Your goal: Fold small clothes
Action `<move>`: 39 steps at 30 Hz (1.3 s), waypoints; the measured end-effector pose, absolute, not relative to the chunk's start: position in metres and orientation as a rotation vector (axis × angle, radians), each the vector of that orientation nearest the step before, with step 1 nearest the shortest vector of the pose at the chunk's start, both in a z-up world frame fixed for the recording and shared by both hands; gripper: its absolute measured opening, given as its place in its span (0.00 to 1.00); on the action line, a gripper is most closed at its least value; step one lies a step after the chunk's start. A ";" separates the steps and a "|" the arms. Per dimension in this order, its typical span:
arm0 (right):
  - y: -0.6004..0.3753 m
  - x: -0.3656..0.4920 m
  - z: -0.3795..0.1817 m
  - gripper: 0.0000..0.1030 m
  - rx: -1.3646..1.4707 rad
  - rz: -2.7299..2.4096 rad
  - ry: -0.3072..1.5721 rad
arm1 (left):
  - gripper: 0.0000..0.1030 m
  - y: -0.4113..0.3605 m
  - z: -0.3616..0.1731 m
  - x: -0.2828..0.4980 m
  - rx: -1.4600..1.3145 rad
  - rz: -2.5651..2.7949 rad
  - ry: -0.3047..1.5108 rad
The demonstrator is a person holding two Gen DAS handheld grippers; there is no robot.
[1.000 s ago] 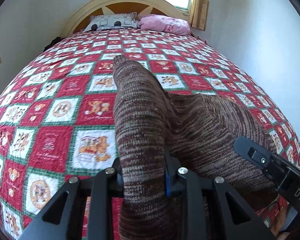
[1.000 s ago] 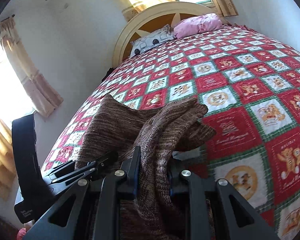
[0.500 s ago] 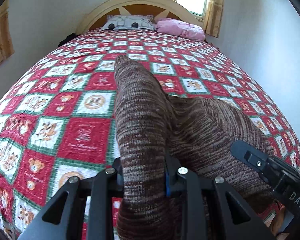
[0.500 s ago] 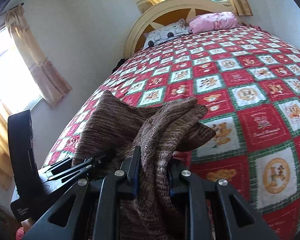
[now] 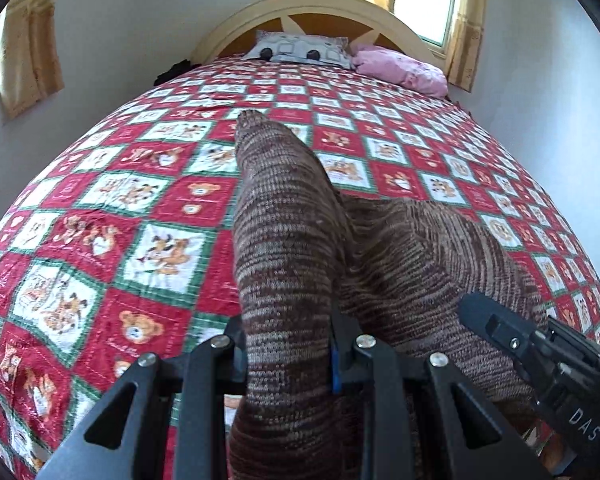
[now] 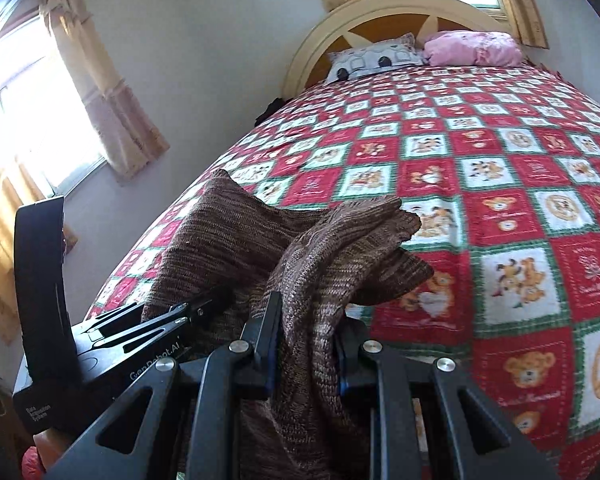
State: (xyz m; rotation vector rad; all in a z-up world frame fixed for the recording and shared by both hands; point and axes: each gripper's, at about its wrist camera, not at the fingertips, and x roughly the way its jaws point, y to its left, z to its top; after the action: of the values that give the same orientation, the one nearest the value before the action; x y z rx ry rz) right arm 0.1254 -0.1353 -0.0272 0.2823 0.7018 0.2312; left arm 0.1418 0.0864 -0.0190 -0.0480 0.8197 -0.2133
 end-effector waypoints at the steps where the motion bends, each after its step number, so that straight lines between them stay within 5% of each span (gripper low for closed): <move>1: -0.132 0.127 -0.028 0.21 0.280 0.236 0.703 | 0.26 0.089 -0.019 0.143 -0.050 -0.208 0.819; 26: -0.070 0.222 -0.068 0.21 0.006 0.219 0.672 | 0.26 0.131 -0.056 0.227 -0.027 -0.113 0.798; 32: -0.103 0.245 -0.096 0.23 0.209 0.257 0.811 | 0.44 0.141 -0.076 0.235 -0.067 -0.104 0.836; 36: -0.117 0.243 -0.102 0.44 0.296 0.259 0.838 | 0.62 0.162 -0.083 0.240 -0.197 -0.116 0.864; 39: -0.123 0.233 -0.092 0.44 0.284 0.243 0.815 | 0.63 0.166 -0.085 0.237 -0.234 -0.132 0.858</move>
State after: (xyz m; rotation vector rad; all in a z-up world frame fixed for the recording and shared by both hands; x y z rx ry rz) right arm 0.2328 -0.1227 -0.0916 0.2841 0.8153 0.2427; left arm 0.2374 0.1661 -0.0846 -0.2341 0.8583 -0.1324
